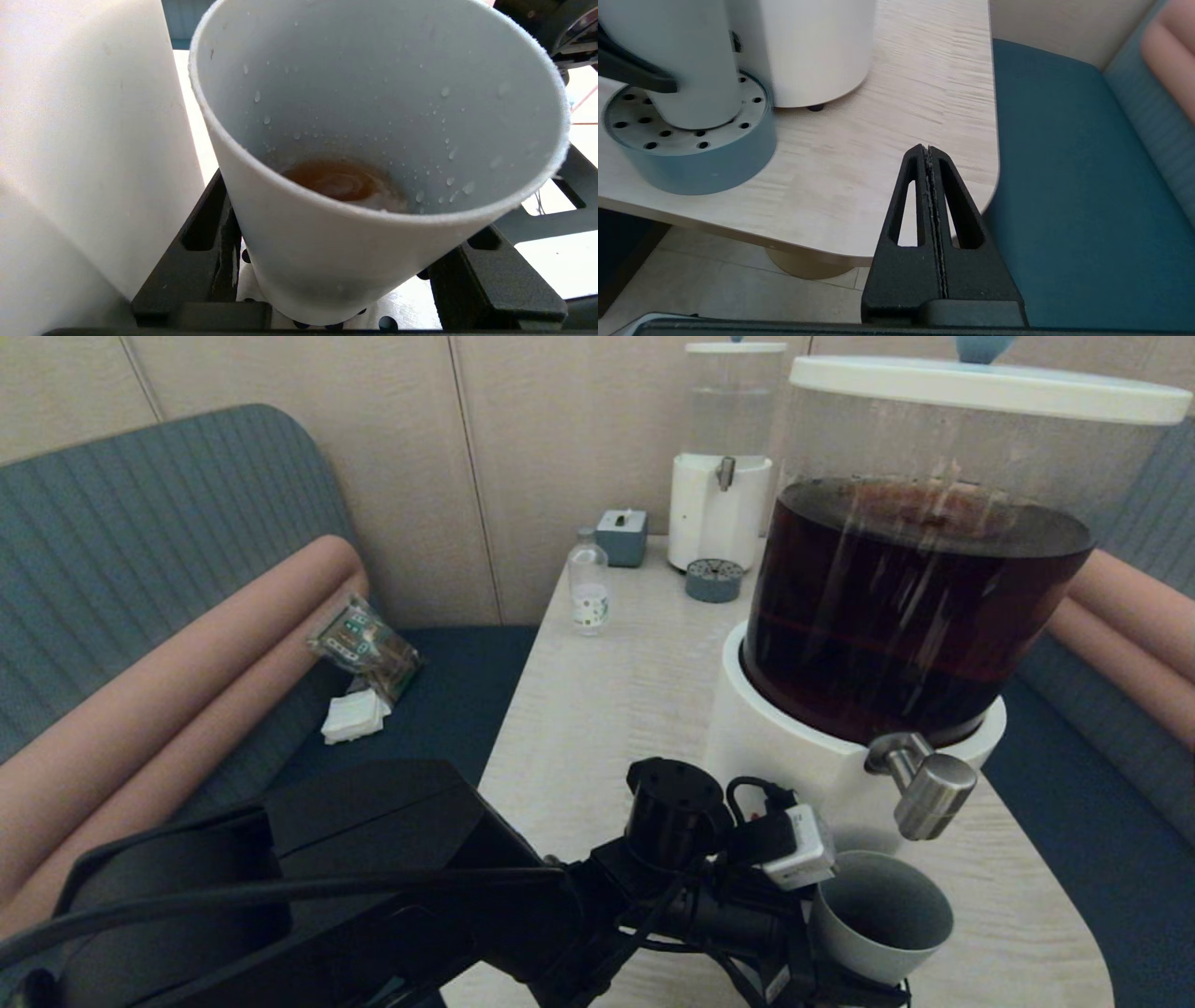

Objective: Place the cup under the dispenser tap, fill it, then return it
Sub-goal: Place the cup next to the water dispenser

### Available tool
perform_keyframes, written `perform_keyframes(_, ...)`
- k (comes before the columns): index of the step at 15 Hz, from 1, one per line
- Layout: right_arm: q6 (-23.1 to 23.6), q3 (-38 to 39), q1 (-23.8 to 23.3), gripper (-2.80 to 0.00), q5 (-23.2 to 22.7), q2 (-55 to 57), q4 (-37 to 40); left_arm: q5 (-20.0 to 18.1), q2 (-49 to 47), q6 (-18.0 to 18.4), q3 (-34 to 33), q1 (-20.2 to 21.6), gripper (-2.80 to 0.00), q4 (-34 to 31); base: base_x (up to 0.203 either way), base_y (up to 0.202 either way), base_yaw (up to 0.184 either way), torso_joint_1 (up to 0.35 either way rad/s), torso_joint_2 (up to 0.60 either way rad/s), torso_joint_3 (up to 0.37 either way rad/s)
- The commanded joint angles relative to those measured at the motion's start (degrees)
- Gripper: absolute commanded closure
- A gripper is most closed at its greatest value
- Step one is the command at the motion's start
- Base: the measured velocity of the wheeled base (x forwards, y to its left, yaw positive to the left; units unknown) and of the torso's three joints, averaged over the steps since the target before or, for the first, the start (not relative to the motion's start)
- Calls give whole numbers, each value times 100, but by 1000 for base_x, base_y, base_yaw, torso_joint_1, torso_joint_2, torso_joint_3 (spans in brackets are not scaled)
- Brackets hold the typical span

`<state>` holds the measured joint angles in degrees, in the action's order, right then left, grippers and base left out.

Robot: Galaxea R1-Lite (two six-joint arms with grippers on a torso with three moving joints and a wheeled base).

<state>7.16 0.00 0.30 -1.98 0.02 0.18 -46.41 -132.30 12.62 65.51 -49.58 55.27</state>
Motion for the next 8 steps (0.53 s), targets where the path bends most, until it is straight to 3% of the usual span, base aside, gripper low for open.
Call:
perform_keyframes(1, 5, 58, 5, 0, -4, -38, -1, -52, 2, 4, -5, -8, 0, 22, 0, 0, 0, 0, 0, 0)
perform_keyframes(8, 5, 53, 5, 0, -4, -38, -1, -60, 487, 30, -517, -16, 0, 55, 0, 0, 0, 0, 0, 0)
